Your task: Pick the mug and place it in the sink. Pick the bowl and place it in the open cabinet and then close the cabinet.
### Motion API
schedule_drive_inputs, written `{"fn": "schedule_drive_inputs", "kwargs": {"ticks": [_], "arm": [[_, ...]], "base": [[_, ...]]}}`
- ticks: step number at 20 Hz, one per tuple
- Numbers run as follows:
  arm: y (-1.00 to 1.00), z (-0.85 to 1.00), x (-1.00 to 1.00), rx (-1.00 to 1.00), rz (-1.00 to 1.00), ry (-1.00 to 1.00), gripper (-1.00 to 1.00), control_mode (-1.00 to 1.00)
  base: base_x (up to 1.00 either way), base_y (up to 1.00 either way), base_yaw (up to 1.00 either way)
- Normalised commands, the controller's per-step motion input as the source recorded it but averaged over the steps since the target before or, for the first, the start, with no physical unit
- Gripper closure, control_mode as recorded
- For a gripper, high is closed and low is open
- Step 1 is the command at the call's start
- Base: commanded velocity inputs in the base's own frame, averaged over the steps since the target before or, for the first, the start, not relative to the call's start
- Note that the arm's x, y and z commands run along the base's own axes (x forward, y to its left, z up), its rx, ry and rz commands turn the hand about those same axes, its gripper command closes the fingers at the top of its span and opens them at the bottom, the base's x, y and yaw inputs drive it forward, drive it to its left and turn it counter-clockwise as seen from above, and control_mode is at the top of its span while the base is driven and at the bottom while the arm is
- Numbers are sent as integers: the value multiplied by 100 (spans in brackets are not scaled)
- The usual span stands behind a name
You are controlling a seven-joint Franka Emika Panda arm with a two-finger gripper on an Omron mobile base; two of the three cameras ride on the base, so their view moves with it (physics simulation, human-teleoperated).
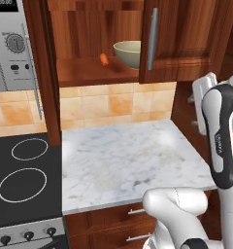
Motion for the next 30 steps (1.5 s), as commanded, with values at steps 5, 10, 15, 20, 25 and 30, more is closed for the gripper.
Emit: {"fn": "schedule_drive_inputs", "kwargs": {"ticks": [5,10,15,20,25,30], "arm": [[1,2,-67,0,0,0,-100,-100],[30,-2,-55,-3,0,-8,-100,-100],[63,-11,-47,-16,0,-32,-100,-100],[74,-18,-22,-18,1,-29,-100,-100],[37,0,0,-4,0,-4,-100,-100],[58,0,-17,-9,0,-4,-100,-100]], "base": [[0,0,0],[0,0,0],[0,0,0],[0,0,0],[0,0,0],[0,0,0]]}}
